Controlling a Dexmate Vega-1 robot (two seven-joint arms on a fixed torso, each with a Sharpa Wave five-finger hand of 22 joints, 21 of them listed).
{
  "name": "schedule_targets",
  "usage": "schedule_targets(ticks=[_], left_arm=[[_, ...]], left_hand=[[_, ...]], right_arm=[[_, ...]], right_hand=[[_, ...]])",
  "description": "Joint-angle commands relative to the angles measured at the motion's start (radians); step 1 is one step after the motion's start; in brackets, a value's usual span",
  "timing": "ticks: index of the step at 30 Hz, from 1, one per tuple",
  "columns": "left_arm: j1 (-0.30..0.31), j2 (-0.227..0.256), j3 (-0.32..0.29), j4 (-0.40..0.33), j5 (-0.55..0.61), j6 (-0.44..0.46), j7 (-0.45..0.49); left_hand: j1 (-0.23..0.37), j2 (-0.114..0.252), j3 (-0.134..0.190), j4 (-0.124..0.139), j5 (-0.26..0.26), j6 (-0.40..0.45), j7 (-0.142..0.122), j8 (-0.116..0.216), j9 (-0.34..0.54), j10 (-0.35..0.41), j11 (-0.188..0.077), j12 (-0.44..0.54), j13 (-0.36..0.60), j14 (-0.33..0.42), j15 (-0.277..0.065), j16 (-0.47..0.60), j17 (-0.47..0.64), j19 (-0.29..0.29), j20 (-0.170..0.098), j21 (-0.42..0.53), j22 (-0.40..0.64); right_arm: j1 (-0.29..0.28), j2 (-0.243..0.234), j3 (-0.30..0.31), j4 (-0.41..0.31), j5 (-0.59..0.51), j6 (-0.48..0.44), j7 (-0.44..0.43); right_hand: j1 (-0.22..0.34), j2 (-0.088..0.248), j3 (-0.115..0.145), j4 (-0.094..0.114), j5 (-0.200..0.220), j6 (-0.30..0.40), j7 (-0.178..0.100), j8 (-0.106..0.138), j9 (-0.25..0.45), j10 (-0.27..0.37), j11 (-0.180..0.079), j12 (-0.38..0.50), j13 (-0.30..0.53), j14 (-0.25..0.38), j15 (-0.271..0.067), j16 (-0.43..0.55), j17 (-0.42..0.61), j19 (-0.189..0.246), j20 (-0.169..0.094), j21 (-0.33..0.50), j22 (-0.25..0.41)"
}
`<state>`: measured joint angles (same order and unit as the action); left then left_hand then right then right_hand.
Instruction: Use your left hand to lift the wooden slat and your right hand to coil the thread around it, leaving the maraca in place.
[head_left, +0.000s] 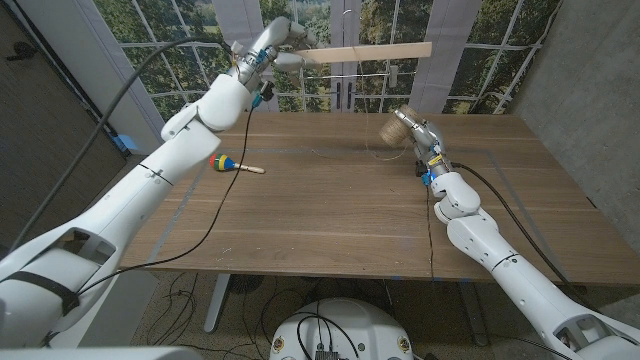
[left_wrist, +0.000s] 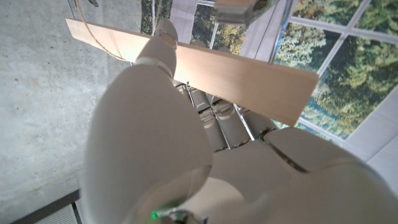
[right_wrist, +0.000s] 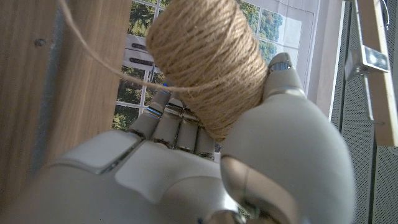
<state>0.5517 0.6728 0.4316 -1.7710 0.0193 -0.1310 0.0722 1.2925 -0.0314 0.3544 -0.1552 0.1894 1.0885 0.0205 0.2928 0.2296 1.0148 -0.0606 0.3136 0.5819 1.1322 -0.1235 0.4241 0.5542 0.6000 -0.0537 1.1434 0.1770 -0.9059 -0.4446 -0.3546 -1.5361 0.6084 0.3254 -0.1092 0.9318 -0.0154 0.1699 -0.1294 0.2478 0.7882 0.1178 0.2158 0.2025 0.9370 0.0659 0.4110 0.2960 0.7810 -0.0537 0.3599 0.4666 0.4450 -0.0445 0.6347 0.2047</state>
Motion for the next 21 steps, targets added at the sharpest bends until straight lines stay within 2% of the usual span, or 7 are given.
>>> schedule_targets(ticks=[1, 2, 3, 4, 9, 13, 21], left_arm=[[0.003, -0.004, -0.025, 0.048, -0.221, -0.050, -0.123], [0.002, -0.001, -0.026, 0.046, -0.232, -0.044, -0.130], [0.002, 0.003, -0.027, 0.044, -0.238, -0.041, -0.135], [-0.008, 0.017, -0.026, 0.047, -0.271, -0.027, -0.180], [-0.027, 0.062, -0.020, 0.021, -0.292, 0.038, -0.233], [-0.026, 0.082, -0.016, 0.007, -0.283, 0.060, -0.232], [-0.063, 0.128, 0.003, 0.002, -0.281, 0.098, -0.304]], left_hand=[[0.140, 0.143, 0.004, 0.003, 0.005, 0.010, 0.018, 0.001, 0.006, 0.005, 0.004, -0.003, 0.004, 0.100, -0.105, 0.001, 0.004, -0.004, -0.069, 0.005, 0.003], [0.141, 0.143, 0.004, 0.003, 0.005, 0.009, 0.019, 0.001, 0.006, 0.004, 0.003, -0.004, 0.004, 0.100, -0.105, 0.001, 0.004, -0.004, -0.068, 0.006, 0.003], [0.141, 0.143, 0.004, 0.003, 0.005, 0.010, 0.018, 0.001, 0.006, 0.005, 0.003, -0.003, 0.005, 0.100, -0.105, 0.001, 0.005, -0.004, -0.068, 0.006, 0.003], [0.141, 0.143, 0.004, 0.003, 0.005, 0.010, 0.018, 0.001, 0.006, 0.005, 0.003, -0.003, 0.005, 0.101, -0.105, 0.001, 0.005, -0.004, -0.068, 0.007, 0.003], [0.141, 0.143, 0.004, 0.003, 0.005, 0.009, 0.018, -0.001, 0.006, 0.005, 0.003, -0.006, 0.004, 0.101, -0.105, 0.000, 0.006, -0.005, -0.067, 0.009, 0.003], [0.142, 0.142, 0.004, 0.003, 0.005, 0.008, 0.015, -0.002, 0.007, 0.006, 0.001, -0.007, 0.004, 0.102, -0.104, -0.001, 0.007, -0.006, -0.067, 0.010, 0.003], [0.141, 0.142, 0.004, 0.004, 0.005, 0.007, 0.012, -0.003, 0.007, 0.005, -0.001, -0.009, 0.005, 0.102, -0.104, -0.003, 0.008, -0.007, -0.067, 0.011, 0.002]], right_arm=[[0.052, -0.002, -0.017, 0.001, -0.013, -0.033, -0.015], [0.056, -0.002, -0.017, 0.002, -0.014, -0.036, -0.017], [0.060, -0.001, -0.017, 0.005, -0.012, -0.038, -0.016], [0.068, -0.002, -0.016, 0.008, -0.014, -0.046, -0.021], [0.092, -0.009, -0.012, 0.010, -0.014, -0.070, -0.030], [0.114, -0.019, -0.008, 0.008, -0.019, -0.092, -0.038], [0.156, -0.040, -0.005, 0.004, -0.027, -0.129, -0.037]], right_hand=[[0.183, 0.192, 0.056, 0.062, 0.006, 0.319, -0.181, 0.002, 0.004, 0.121, -0.110, 0.008, 0.002, 0.039, -0.164, 0.001, 0.002, 0.007, -0.040, 0.004, 0.001], [0.182, 0.191, 0.055, 0.062, 0.006, 0.318, -0.183, 0.002, 0.004, 0.120, -0.111, 0.008, 0.003, 0.039, -0.163, 0.001, 0.003, 0.005, -0.040, 0.004, 0.001], [0.183, 0.192, 0.056, 0.063, 0.006, 0.319, -0.183, 0.002, 0.005, 0.118, -0.095, 0.006, 0.001, 0.040, -0.164, -0.001, 0.004, 0.006, -0.039, 0.007, 0.001], [0.184, 0.192, 0.056, 0.064, 0.006, 0.319, -0.183, 0.001, 0.005, 0.121, -0.103, 0.007, 0.002, 0.041, -0.165, -0.001, 0.004, 0.005, -0.039, 0.008, 0.001], [0.184, 0.192, 0.055, 0.065, 0.006, 0.318, -0.183, 0.001, 0.005, 0.120, -0.109, 0.007, 0.003, 0.041, -0.164, -0.003, 0.005, 0.004, -0.040, 0.011, 0.001], [0.184, 0.190, 0.055, 0.066, 0.006, 0.318, -0.182, 0.000, 0.005, 0.121, -0.106, 0.006, 0.003, 0.040, -0.164, -0.005, 0.006, 0.003, -0.040, 0.013, 0.001], [0.183, 0.189, 0.053, 0.068, 0.007, 0.317, -0.184, -0.001, 0.005, 0.119, -0.109, 0.005, 0.005, 0.038, -0.163, -0.009, 0.006, 0.001, -0.040, 0.016, 0.001]])
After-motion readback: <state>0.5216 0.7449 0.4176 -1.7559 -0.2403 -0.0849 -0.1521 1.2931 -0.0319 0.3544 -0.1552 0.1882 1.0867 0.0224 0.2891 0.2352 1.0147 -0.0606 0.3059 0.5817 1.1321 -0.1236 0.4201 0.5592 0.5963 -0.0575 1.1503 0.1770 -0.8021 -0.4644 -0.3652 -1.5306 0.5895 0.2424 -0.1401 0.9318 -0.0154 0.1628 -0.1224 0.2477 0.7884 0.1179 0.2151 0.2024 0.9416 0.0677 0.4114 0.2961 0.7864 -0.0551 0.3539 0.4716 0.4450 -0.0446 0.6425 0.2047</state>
